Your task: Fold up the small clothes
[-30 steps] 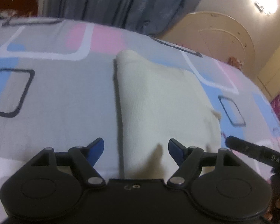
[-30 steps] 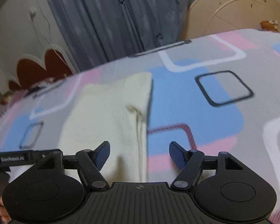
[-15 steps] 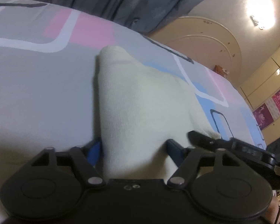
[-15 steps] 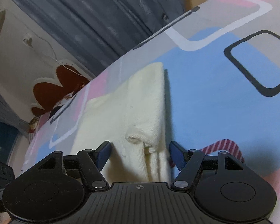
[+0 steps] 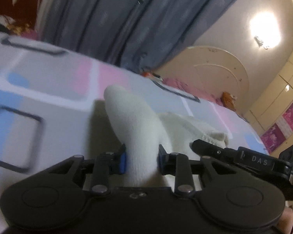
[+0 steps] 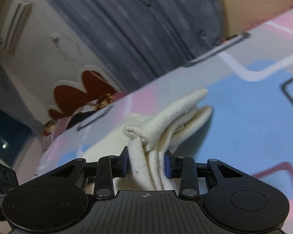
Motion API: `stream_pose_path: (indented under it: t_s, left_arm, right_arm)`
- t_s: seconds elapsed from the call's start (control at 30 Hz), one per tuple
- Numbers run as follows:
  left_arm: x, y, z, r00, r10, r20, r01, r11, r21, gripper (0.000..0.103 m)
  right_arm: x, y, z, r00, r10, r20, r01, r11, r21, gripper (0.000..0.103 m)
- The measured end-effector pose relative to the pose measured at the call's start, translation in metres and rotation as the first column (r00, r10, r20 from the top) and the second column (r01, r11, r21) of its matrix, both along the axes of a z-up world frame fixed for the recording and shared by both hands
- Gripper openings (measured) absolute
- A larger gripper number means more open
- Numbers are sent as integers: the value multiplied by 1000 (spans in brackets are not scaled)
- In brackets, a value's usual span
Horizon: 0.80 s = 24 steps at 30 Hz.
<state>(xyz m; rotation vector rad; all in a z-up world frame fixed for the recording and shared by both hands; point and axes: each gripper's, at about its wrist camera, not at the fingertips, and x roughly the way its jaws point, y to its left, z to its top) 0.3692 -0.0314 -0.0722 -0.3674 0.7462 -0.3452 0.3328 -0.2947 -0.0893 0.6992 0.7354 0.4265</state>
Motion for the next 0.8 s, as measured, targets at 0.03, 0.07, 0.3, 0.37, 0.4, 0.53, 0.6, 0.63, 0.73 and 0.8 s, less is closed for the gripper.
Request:
stream_pose_path:
  t_s: [0.03, 0.07, 0.3, 0.37, 0.4, 0.53, 0.6, 0.63, 0.73, 0.8]
  left_arm:
    - [-4, 13, 4, 1000, 12, 12, -12, 1000, 18, 28]
    - [-8, 28, 6, 999, 26, 22, -27, 999, 33, 28]
    - [-14, 118, -3, 994, 98, 44, -102, 992, 81, 28]
    - [-17, 138, -14, 993, 114, 42, -117, 989, 85, 28]
    - [-18, 143, -22, 993, 116, 33, -118, 989, 91, 29]
    - [-20, 153, -59, 994, 100, -50, -93, 986, 138, 40]
    - [-24, 154, -62, 995, 93, -41, -87, 987, 137, 51]
    - [-25, 153, -59, 995, 90, -41, -83, 986, 147, 54]
    - [-32, 161, -45, 994, 111, -16, -108, 985, 138, 53]
    - [-34, 165, -29, 991, 131, 37, -135, 984, 115, 53]
  right_arm:
    - [2, 14, 3, 1000, 16, 5, -16, 1000, 9, 34]
    - [5, 27, 4, 1000, 28, 9, -28, 999, 15, 34]
    - [15, 140, 2, 994, 99, 36, -99, 995, 22, 34]
    - [21, 162, -6, 994, 108, 28, -109, 994, 18, 34]
    - [21, 174, -12, 993, 113, 15, -114, 993, 16, 34]
    - [21, 191, -39, 992, 104, -71, -107, 994, -30, 35]
    - [22, 184, -48, 993, 71, -98, -75, 997, -34, 40]
    - [22, 177, -51, 993, 39, -108, -43, 999, -31, 40]
    - [23, 157, -49, 992, -44, -117, 40, 999, -29, 41]
    - [23, 151, -37, 994, -72, -83, 67, 995, -69, 41]
